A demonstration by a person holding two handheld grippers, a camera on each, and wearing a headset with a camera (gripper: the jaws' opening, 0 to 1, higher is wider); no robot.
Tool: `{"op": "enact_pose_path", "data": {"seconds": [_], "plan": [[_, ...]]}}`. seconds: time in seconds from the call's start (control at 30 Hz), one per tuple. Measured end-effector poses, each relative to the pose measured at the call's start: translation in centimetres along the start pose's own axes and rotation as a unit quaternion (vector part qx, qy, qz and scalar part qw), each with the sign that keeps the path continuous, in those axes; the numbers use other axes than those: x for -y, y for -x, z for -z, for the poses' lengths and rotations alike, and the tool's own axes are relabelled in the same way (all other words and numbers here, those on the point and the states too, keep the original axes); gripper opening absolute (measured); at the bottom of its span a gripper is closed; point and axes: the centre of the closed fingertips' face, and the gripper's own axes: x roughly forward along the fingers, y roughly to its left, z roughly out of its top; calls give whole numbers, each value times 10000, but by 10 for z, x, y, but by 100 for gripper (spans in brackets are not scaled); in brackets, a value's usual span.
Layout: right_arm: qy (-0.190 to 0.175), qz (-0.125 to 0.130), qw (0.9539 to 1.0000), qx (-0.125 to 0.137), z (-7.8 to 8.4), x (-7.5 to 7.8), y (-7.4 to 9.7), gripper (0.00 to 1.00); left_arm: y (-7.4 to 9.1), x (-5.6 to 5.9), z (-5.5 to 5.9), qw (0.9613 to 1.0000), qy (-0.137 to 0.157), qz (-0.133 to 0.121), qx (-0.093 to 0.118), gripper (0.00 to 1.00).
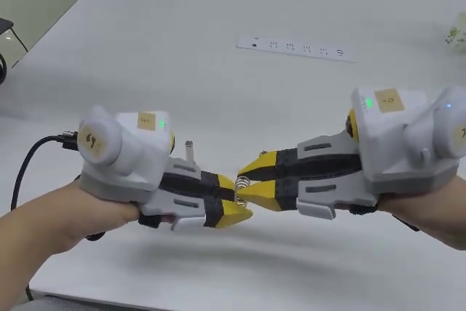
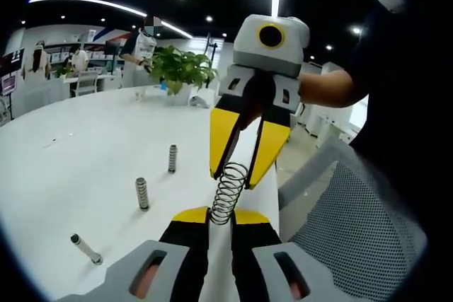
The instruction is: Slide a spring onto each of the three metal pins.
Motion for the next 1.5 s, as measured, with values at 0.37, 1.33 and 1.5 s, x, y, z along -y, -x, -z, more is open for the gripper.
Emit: {"op": "enact_pose_path", "data": {"seconds": [0.37,1.33,1.5], "plan": [[-24,21,10000,83,-5,-2,1,8,-1,1,-1,9999,63,-85,74,9],[-69,319,9994,136,-3,11,6,8,55,-32,13,9937,348,-1048,196,32],[-63,373,9992,126,-1,14,7,8,67,-39,19,9906,434,-1280,187,38]]}}
